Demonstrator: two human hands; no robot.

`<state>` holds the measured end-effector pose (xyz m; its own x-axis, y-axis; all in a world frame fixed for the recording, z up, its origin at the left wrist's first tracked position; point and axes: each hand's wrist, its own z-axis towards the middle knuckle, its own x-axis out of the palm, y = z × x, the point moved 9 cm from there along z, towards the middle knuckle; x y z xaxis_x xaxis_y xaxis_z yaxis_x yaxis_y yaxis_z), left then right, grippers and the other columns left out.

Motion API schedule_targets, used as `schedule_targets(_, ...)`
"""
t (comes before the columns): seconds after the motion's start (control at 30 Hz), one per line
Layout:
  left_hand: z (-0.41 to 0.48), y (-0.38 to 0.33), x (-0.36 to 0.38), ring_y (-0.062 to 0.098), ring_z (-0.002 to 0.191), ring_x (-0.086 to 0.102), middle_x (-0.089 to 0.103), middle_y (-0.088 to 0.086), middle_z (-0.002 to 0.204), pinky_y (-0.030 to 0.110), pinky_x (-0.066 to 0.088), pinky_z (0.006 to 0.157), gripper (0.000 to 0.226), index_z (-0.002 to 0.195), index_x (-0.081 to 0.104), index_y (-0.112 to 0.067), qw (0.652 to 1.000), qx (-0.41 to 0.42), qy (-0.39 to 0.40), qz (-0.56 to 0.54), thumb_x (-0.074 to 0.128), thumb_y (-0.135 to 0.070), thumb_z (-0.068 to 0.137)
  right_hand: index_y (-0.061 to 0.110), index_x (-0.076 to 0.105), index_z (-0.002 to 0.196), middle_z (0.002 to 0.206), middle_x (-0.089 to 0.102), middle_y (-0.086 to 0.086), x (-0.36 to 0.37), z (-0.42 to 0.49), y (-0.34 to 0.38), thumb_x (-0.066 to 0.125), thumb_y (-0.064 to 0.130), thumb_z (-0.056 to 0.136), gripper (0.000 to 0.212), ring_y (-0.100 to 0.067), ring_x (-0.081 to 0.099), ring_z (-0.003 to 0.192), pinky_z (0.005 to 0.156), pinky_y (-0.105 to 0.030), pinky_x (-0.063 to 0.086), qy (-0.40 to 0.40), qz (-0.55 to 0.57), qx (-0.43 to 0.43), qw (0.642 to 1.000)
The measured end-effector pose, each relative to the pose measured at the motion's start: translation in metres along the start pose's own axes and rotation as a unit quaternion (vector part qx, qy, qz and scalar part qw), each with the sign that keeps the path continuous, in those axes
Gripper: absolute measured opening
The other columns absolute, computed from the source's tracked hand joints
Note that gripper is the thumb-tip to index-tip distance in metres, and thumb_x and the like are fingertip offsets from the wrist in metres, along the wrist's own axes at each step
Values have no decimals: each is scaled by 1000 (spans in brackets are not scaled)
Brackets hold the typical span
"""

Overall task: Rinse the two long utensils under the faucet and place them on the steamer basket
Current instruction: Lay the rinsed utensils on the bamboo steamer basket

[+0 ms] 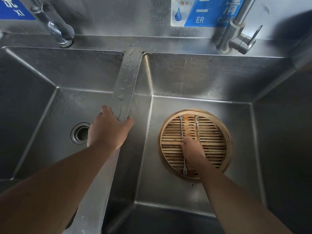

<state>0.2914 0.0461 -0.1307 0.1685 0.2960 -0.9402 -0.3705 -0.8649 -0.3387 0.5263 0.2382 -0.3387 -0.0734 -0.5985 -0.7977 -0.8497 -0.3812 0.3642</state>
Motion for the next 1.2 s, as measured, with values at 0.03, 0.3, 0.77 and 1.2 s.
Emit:
schedule_targets(0.03,0,0,0,31,72,54,54,-2,79,36,41,62,53,93,41,-19,1000,0,0,0,57,-63,70,16,61,97,87,67,-4,0,0,1,46,22,101,17,-21,65,81,73,-37,57,1,-2,-1,1000)
schedule_targets(0.3,0,0,0,28,69,52,51,-6,75,35,39,60,51,91,41,-20,1000,1,0,-8,56,-62,68,14,61,100,88,67,-5,0,-1,3,48,19,100,14,-21,66,81,75,-39,59,6,-9,-7,1000)
schedule_targets(0.77,2,1,1,31,71,55,52,-5,74,36,42,62,53,92,42,-19,1000,-1,3,-3,56,-64,68,17,57,92,86,65,-5,0,2,1,45,19,101,15,-19,61,77,68,-33,49,9,11,1,1000)
schedule_targets(1.2,1,-1,1,31,72,57,57,-1,80,38,46,62,54,92,41,-20,1000,-2,13,-5,53,-66,67,20,58,85,77,63,0,1,2,0,49,21,99,17,-13,58,69,61,-28,46,15,32,2,999)
